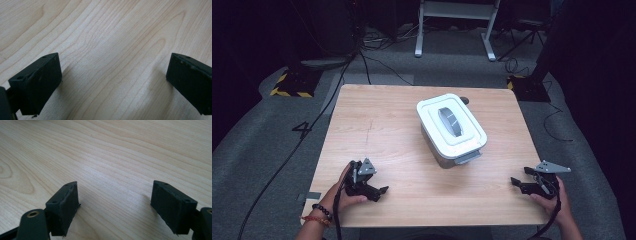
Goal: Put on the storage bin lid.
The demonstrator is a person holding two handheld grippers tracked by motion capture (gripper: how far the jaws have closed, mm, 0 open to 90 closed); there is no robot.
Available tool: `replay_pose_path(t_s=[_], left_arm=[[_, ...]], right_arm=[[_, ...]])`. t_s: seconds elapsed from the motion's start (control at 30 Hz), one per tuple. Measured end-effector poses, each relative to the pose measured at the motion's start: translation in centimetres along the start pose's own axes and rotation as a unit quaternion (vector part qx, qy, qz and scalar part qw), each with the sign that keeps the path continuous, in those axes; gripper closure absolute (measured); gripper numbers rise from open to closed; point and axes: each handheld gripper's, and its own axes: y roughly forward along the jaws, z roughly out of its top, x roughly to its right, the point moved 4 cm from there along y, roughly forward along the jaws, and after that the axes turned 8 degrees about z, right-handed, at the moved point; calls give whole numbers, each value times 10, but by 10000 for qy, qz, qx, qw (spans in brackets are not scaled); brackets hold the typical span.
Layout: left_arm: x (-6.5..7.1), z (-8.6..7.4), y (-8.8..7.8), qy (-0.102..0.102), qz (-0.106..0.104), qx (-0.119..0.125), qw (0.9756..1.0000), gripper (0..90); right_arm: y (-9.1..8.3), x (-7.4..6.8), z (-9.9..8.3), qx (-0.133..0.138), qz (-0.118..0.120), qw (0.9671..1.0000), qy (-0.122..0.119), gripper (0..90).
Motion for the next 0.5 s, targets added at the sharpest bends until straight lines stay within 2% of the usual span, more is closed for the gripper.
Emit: replay_pose_path(t_s=[0.5], left_arm=[[0,1,1,-28,4,3,10000,2]], right_arm=[[0,0,0,0,-3,10000,-2,224]])
